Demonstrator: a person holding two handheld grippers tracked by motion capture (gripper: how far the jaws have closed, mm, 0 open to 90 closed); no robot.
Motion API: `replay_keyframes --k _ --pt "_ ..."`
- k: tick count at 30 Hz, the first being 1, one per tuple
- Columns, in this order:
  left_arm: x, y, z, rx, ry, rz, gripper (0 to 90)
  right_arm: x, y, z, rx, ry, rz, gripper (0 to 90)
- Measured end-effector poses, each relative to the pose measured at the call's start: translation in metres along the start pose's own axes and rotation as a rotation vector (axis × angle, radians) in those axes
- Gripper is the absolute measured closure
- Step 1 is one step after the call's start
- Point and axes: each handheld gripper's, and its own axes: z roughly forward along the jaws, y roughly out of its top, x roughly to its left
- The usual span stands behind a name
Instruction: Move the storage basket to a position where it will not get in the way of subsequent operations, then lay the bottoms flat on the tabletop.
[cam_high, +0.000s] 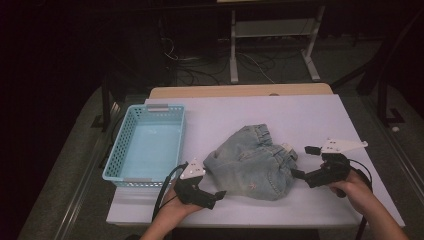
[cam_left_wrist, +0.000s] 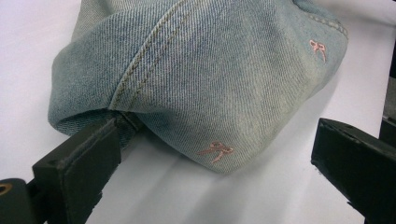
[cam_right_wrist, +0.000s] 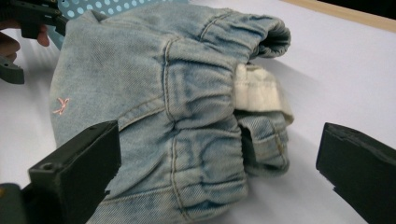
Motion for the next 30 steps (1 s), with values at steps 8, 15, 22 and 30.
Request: replay_keyframes --k 8,15,22,30 --pt "-0.001 0.0 0.0 -0.003 0.001 -0.005 1.4 -0.01 0.013 0.006 -0.02 -0.006 0.016 0.1" --pt "0.001 0.0 -0.001 -0.003 -0.001 -0.009 1.4 -0.018 0.022 0.01 -0.021 -0.006 0.028 0.1" --pt "0.0 0.0 0.0 0.0 0.001 -0.008 1.4 -0.025 0.034 0.018 -0.01 -0.026 0.038 0.1" --pt "0.001 0.0 0.0 0.001 -0.002 -0.012 1.4 -0.039 0.043 0.027 0.036 -0.015 0.052 6.3"
